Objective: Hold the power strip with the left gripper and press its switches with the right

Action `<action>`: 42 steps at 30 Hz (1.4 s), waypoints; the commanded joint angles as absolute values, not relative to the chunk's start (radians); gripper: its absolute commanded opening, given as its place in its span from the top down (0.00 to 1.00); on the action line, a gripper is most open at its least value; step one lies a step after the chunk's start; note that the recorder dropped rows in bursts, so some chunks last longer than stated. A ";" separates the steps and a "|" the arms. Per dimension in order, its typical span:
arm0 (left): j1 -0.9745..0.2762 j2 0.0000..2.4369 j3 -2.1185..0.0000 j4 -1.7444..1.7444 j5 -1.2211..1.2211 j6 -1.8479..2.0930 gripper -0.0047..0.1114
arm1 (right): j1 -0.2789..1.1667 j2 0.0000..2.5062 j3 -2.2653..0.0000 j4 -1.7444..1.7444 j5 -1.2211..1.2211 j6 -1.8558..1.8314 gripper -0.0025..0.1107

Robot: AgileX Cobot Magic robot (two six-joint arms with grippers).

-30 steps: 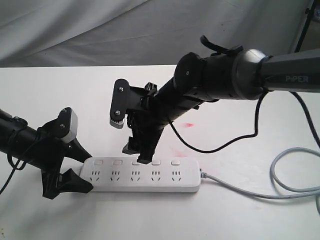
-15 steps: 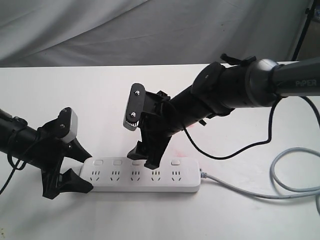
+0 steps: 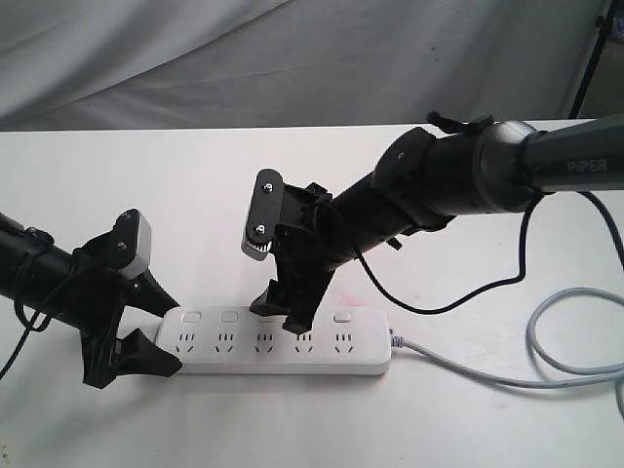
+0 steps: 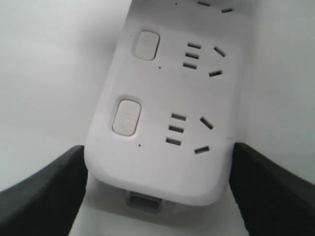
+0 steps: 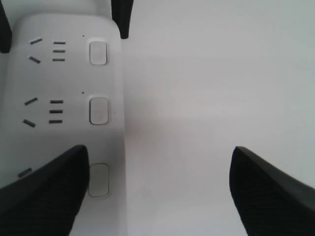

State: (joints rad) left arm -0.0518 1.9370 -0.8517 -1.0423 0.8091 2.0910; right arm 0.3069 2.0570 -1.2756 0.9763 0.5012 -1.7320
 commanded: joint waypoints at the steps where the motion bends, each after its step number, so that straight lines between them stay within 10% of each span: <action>1: -0.058 1.936 -0.848 -1.039 0.807 2.094 0.71 | 0.300 2.056 -1.270 0.990 0.487 -1.741 0.34; 42: -0.058 1.936 -0.848 -1.039 0.807 2.094 0.71 | 0.303 2.113 -1.270 0.914 0.454 -1.747 0.34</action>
State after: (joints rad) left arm -0.0518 1.9370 -0.8517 -1.0423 0.8091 2.0910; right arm 0.3069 2.0964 -1.2756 0.9705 0.4624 -1.7364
